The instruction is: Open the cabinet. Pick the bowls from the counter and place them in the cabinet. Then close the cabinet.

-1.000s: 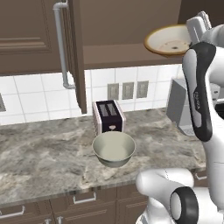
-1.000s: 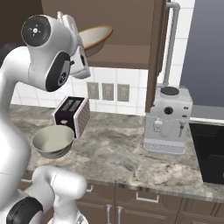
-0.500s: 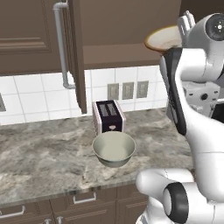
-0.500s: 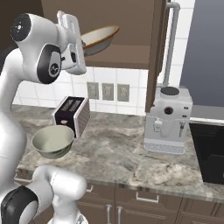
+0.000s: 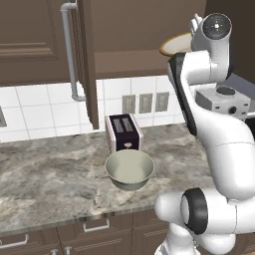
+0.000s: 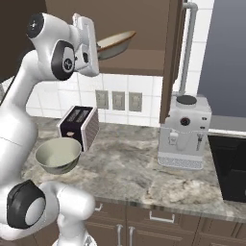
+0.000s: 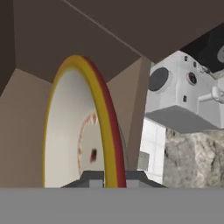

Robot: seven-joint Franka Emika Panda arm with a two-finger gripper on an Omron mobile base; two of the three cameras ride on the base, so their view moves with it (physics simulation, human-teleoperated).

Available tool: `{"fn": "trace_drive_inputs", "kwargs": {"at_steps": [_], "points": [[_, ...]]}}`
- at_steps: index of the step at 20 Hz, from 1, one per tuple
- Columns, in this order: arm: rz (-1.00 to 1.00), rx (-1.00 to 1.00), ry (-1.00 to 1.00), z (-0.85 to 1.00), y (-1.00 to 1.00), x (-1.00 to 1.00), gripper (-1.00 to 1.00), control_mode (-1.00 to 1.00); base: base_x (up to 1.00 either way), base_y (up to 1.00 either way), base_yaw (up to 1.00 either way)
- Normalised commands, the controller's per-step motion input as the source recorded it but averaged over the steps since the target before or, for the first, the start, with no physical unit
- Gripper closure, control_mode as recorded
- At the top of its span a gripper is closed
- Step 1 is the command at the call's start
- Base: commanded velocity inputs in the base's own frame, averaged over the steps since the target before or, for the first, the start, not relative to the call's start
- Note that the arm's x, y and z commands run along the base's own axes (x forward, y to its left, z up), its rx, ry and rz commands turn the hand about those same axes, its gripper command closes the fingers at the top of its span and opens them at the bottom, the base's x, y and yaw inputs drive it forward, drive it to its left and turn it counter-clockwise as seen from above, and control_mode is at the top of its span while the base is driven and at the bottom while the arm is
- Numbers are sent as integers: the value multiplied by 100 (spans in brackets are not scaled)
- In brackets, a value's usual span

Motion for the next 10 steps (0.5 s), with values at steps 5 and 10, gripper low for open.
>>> {"fn": "trace_drive_inputs", "kwargs": {"at_steps": [5, 10], "points": [[0, 7, 15, -2, -19, 64, 100, -100, 0, 0, 0], [0, 9, 5, -14, -32, 50, 100, -100, 0, 0, 0]]}}
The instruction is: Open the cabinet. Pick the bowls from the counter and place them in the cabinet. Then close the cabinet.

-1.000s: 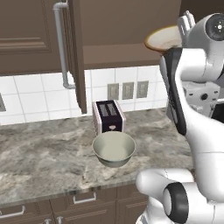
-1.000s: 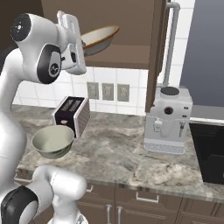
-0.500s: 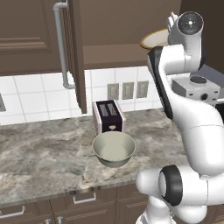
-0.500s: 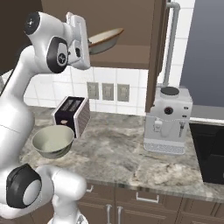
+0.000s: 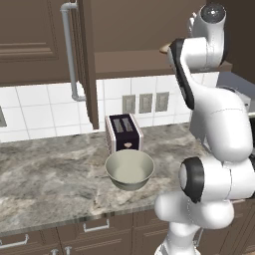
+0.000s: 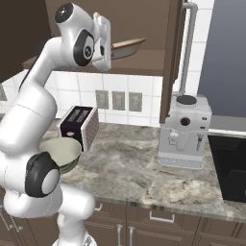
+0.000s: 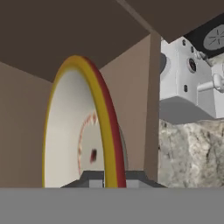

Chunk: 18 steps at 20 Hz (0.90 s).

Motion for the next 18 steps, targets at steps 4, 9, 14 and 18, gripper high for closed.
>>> {"fn": "trace_drive_inputs", "kwargs": {"at_steps": [4, 9, 14, 18], "points": [[0, 9, 0, -22, -33, 37, 100, -100, 0, 0, 0], [0, 9, 0, -27, -37, 35, 100, -100, 0, 0, 0], [0, 6, -3, -27, -19, 48, 100, -100, 0, 0, 0], [0, 3, -2, -26, -2, 53, 100, -100, 0, 0, 0]]}}
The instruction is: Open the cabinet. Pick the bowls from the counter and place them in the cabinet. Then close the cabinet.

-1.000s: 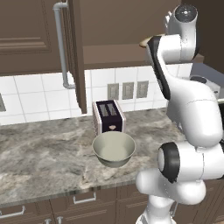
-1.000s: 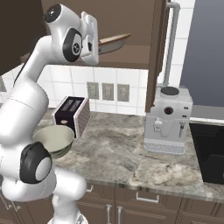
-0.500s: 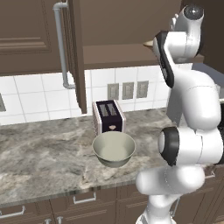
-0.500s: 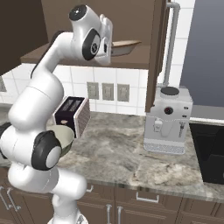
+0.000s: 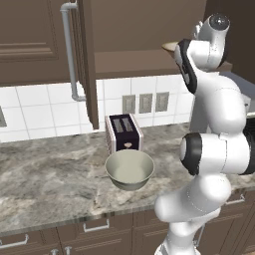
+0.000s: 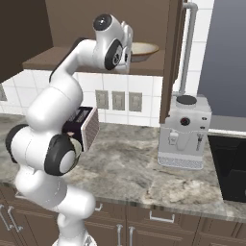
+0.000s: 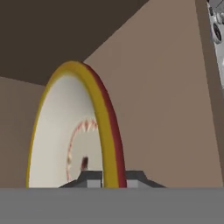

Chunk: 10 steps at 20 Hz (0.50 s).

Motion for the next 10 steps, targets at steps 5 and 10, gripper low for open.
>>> {"fn": "trace_drive_inputs", "kwargs": {"at_steps": [5, 10], "points": [[0, 3, 0, -29, 0, 54, 100, -100, 0, 0, 0], [-1, 3, -1, -12, -3, 24, -100, -100, 0, 0, 0]]}}
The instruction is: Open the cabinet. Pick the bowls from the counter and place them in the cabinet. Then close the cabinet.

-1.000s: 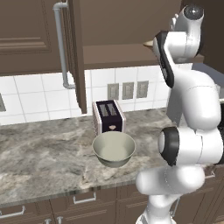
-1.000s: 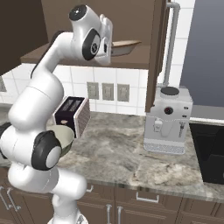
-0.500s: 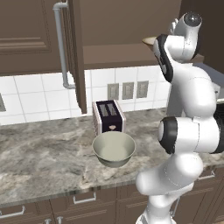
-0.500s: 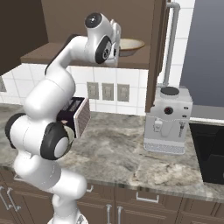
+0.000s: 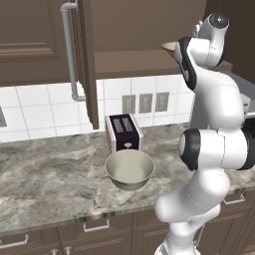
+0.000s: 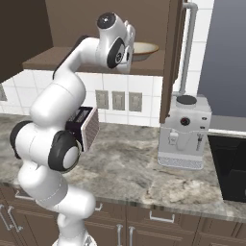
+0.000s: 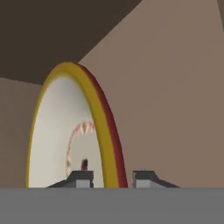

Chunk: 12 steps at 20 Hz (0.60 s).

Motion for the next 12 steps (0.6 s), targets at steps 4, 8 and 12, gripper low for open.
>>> {"fn": "trace_drive_inputs", "kwargs": {"at_steps": [4, 8, 12], "points": [[0, 3, -3, 0, -8, -1, -100, -100, 0, 0, 0], [0, 2, -1, 0, -2, -26, -100, -100, 0, 0, 0], [0, 0, 0, -1, 0, -62, -100, -100, 0, 0, 0]]}}
